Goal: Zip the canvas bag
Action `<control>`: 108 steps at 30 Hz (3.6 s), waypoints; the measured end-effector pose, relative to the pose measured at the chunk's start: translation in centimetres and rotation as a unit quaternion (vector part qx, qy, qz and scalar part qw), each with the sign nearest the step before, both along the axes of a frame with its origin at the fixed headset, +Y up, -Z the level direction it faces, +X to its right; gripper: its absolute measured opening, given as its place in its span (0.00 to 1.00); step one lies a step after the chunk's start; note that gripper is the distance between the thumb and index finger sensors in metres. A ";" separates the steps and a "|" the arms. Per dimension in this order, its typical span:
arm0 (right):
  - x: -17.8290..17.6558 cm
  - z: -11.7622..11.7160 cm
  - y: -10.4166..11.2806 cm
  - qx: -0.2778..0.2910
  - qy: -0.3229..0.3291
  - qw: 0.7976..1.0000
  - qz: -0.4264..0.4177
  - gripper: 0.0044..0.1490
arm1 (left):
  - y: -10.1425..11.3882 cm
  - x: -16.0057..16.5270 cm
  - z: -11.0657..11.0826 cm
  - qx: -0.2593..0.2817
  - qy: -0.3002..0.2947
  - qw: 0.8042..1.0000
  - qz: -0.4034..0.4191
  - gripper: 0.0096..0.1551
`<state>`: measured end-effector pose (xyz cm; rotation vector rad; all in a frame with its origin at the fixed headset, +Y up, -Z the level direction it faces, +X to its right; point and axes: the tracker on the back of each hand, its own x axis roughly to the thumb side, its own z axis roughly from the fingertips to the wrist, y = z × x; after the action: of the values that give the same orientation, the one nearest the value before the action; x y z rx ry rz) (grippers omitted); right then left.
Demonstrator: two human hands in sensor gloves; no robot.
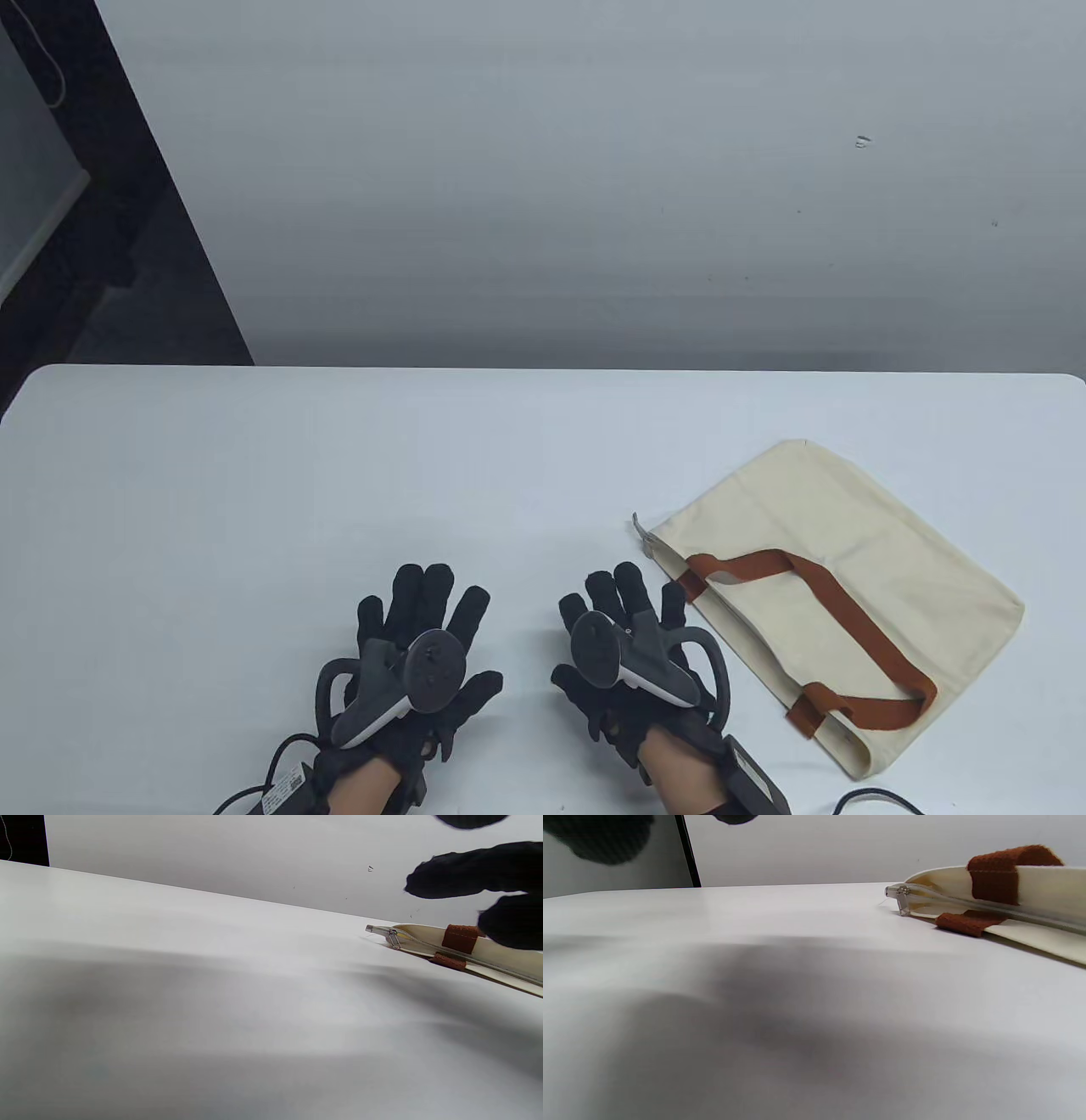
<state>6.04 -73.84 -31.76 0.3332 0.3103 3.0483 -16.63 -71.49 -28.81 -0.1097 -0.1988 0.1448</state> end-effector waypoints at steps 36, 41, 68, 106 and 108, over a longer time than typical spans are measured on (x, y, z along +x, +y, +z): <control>13.6 -7.1 -1.8 -0.149 -0.377 0.913 0.037 0.47 | 0.1 -3.8 -1.6 -0.042 0.051 0.994 0.090 0.51; 14.1 -7.5 -3.5 -0.174 -0.393 0.902 0.031 0.46 | -0.2 -3.6 -1.6 -0.050 0.049 0.993 0.090 0.51; 4.1 -5.9 0.7 -0.036 -0.054 0.997 -0.032 0.28 | 0.2 -4.5 -1.9 -0.031 0.078 0.990 0.115 0.35; -4.9 2.6 5.4 -0.011 0.042 0.980 -0.194 0.33 | -0.9 -1.3 -2.3 -0.088 -0.015 0.990 0.108 0.21; -5.7 2.4 3.9 -0.022 0.023 0.985 -0.171 0.35 | -0.9 -1.3 -2.2 -0.088 -0.018 0.990 0.106 0.21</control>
<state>0.37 -69.92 -29.37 0.4063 0.2883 2.6969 -17.90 -72.34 -30.98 -0.2679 -0.2336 0.3718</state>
